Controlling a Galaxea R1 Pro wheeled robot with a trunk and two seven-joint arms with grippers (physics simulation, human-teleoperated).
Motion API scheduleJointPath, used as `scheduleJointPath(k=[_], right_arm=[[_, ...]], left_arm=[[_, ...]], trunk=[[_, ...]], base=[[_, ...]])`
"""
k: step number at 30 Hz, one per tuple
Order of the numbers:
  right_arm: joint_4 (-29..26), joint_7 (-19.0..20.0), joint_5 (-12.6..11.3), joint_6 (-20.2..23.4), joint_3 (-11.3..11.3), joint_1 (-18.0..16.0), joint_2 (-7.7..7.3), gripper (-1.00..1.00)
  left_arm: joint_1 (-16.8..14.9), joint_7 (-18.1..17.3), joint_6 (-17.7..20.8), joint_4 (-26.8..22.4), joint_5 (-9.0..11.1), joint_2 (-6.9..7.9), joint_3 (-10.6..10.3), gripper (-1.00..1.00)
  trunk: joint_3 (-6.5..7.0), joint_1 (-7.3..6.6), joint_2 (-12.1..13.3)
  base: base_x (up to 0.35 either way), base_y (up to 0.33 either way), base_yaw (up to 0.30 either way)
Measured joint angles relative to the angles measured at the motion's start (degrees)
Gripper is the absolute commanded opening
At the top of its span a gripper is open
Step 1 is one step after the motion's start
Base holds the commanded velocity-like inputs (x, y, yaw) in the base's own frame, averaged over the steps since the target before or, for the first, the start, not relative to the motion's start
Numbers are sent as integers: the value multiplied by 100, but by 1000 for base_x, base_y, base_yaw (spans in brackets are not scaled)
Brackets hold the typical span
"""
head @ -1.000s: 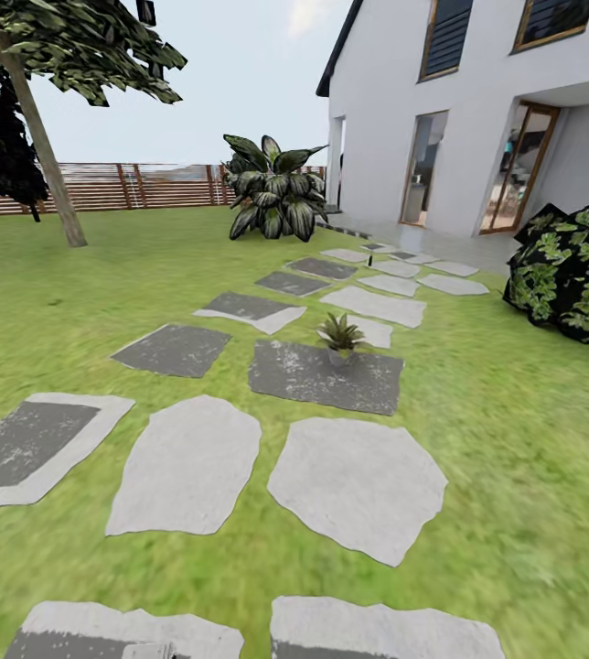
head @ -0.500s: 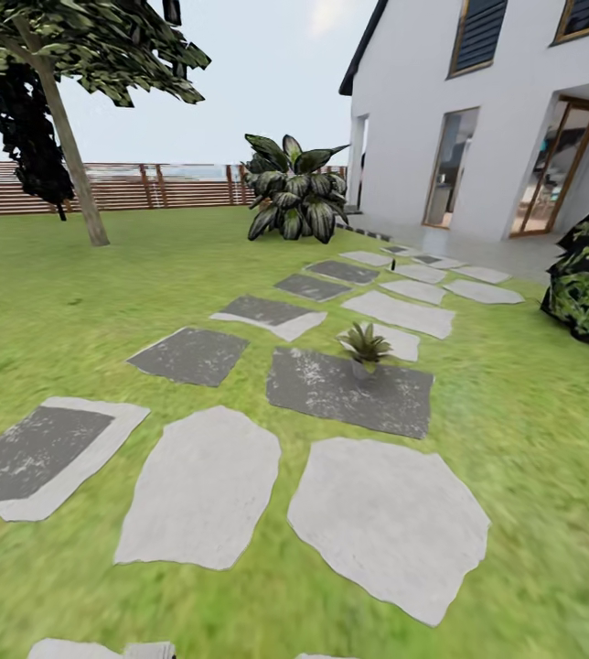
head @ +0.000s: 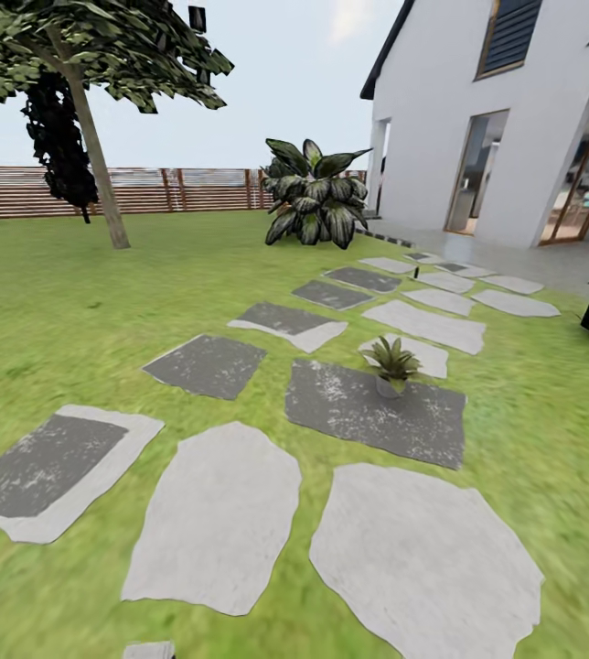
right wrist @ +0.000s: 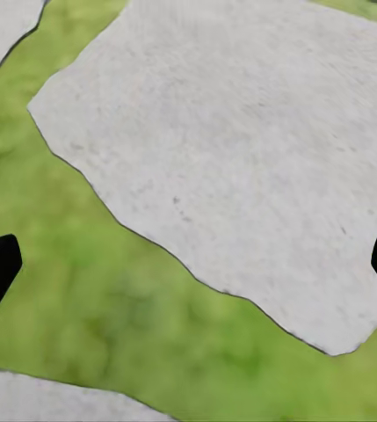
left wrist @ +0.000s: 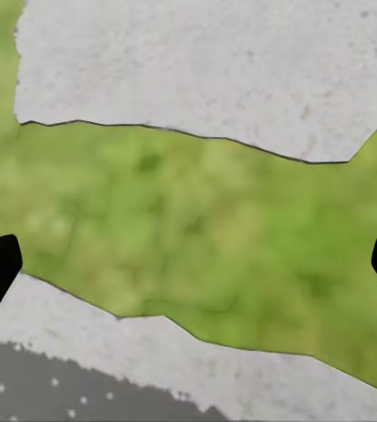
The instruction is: Pick up the pesticide atomizer in the garden and spray insectifuge to fully cover both potted plants in the garden.
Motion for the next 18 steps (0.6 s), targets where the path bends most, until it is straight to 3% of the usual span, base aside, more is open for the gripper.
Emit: scheduleJointPath(k=[18], right_arm=[[0,0,0,-1,0,0,0,100]], left_arm=[[5,0,2,0,0,2,0,100]], trunk=[[0,0,0]], base=[[335,116,0]])
